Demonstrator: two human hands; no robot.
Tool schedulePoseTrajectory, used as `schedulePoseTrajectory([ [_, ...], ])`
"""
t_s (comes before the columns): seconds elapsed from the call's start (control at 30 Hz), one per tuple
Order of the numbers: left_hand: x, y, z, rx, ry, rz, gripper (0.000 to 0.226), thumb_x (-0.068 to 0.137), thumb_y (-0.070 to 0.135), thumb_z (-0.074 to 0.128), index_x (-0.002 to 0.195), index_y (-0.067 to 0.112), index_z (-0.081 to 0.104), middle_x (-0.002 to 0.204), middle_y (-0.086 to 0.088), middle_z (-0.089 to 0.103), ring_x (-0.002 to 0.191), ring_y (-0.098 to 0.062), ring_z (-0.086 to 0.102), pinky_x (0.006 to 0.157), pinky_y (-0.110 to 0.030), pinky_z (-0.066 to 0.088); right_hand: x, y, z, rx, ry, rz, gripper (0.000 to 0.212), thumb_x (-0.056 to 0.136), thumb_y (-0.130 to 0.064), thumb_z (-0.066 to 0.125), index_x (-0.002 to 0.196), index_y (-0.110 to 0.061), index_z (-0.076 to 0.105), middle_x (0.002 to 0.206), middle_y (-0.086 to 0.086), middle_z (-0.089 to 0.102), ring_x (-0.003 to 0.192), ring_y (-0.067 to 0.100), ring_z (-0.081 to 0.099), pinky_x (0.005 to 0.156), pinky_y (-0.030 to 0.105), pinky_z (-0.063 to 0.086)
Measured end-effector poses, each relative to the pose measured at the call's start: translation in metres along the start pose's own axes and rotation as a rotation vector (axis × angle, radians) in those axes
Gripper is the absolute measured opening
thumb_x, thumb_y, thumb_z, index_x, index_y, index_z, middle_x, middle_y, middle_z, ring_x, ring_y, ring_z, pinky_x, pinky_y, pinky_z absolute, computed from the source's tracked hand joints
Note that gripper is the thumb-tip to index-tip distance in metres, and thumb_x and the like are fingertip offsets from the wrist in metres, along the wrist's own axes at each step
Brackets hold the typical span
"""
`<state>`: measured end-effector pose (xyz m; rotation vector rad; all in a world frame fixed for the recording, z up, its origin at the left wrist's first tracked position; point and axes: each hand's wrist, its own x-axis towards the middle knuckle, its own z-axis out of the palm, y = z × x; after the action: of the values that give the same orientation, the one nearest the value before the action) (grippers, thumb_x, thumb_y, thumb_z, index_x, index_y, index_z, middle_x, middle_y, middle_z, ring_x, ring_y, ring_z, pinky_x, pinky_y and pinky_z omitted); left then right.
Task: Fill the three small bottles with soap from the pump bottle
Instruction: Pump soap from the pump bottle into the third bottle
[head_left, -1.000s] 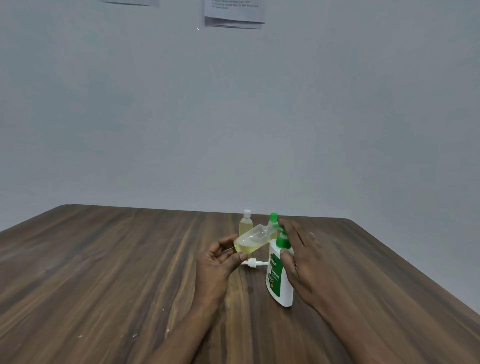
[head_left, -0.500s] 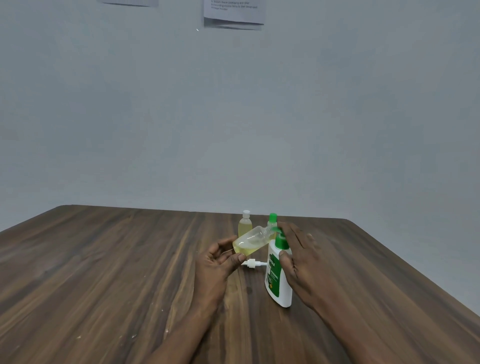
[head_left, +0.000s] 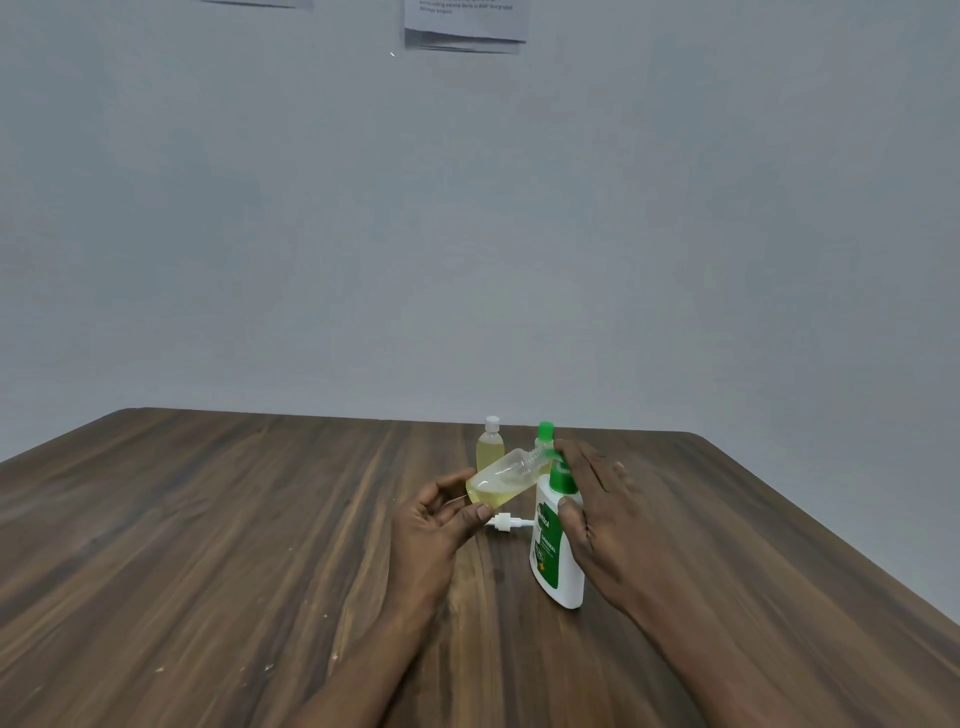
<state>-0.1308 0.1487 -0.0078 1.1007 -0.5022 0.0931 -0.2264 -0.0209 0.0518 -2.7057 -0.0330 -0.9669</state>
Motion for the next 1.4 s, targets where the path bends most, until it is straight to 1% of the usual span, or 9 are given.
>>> schedulePoseTrajectory([
  [0.13,-0.0015,0.0002,-0.0001,-0.007,0.003,-0.001,0.041,0.075,-0.002,0.079,0.114,0.008,0.07,0.104,-0.002,0.079,0.098,-0.015,0.075,0.074,-0.023,0.059,-0.0014,-0.0022,-0.0022,0.012,-0.002,0.01,0.054,0.092,-0.02,0.045,0.144,-0.025,0.03,0.143,-0.014,0.036,0.127,0.005,0.039,0.117,0.033,0.019],
  [0.37,0.0026,0.0007,-0.0002,-0.021,0.003,-0.004,0.04,0.076,-0.006,0.078,0.113,0.008,0.071,0.104,-0.006,0.079,0.098,-0.019,0.075,0.076,-0.025,0.06,0.0017,-0.0032,-0.0069,0.017,0.029,-0.015,0.056,0.09,-0.02,0.049,0.143,-0.026,0.031,0.139,-0.014,0.041,0.121,0.004,0.04,0.114,0.034,0.025],
  [0.5,0.0009,0.0009,0.0002,0.001,0.002,-0.005,0.041,0.074,0.0,0.08,0.113,0.009,0.071,0.104,-0.003,0.079,0.098,-0.017,0.075,0.075,-0.025,0.06,0.0004,-0.0025,-0.0027,0.0,0.013,-0.007,0.052,0.091,-0.019,0.045,0.141,-0.025,0.033,0.139,-0.013,0.041,0.123,0.007,0.042,0.115,0.033,0.023],
  [0.6,-0.0005,-0.0002,0.0002,0.017,0.003,-0.006,0.04,0.076,-0.002,0.079,0.113,0.008,0.071,0.104,-0.003,0.079,0.099,-0.017,0.075,0.076,-0.026,0.061,-0.001,-0.0014,-0.0007,-0.013,-0.004,-0.003,0.052,0.091,-0.02,0.043,0.142,-0.025,0.032,0.14,-0.014,0.039,0.123,0.007,0.042,0.116,0.031,0.02],
  [0.9,0.002,0.0003,0.0024,-0.011,0.016,0.002,0.039,0.075,-0.004,0.08,0.111,0.008,0.071,0.103,-0.005,0.079,0.097,-0.017,0.076,0.074,-0.025,0.06,0.0011,-0.0014,-0.0043,-0.003,0.002,0.007,0.058,0.093,-0.026,0.043,0.147,-0.03,0.021,0.146,-0.016,0.03,0.131,0.001,0.032,0.118,0.036,0.017],
  [1.03,0.0018,0.0007,0.0022,-0.002,0.01,-0.004,0.039,0.077,-0.005,0.078,0.113,0.007,0.07,0.103,-0.005,0.079,0.097,-0.018,0.076,0.076,-0.026,0.061,0.0019,-0.0007,-0.0016,-0.002,0.009,0.006,0.056,0.093,-0.025,0.043,0.146,-0.027,0.025,0.146,-0.014,0.034,0.131,0.004,0.034,0.117,0.038,0.02],
  [1.17,-0.0015,-0.0015,0.0012,0.01,0.002,-0.017,0.038,0.078,-0.008,0.077,0.113,0.005,0.07,0.104,-0.006,0.079,0.096,-0.017,0.075,0.076,-0.026,0.061,0.0002,0.0,0.0005,-0.017,0.003,-0.001,0.05,0.092,-0.022,0.041,0.141,-0.028,0.032,0.139,-0.015,0.04,0.12,0.004,0.042,0.114,0.035,0.023],
  [1.27,-0.0023,-0.0022,0.0015,-0.015,0.004,-0.027,0.039,0.076,-0.01,0.076,0.111,0.005,0.07,0.103,-0.008,0.078,0.096,-0.018,0.075,0.078,-0.028,0.062,-0.0008,-0.0006,0.0009,-0.009,0.013,-0.013,0.05,0.091,-0.021,0.043,0.139,-0.027,0.034,0.136,-0.015,0.042,0.118,0.005,0.044,0.113,0.033,0.024],
  [1.4,-0.0002,-0.0011,0.0024,-0.039,0.008,-0.006,0.044,0.069,0.0,0.081,0.111,0.004,0.07,0.103,-0.01,0.078,0.097,-0.021,0.075,0.081,-0.032,0.062,0.0,0.0001,0.0006,-0.005,0.018,-0.003,0.055,0.09,-0.026,0.043,0.144,-0.029,0.028,0.138,-0.018,0.038,0.123,0.001,0.039,0.117,0.031,0.018],
])
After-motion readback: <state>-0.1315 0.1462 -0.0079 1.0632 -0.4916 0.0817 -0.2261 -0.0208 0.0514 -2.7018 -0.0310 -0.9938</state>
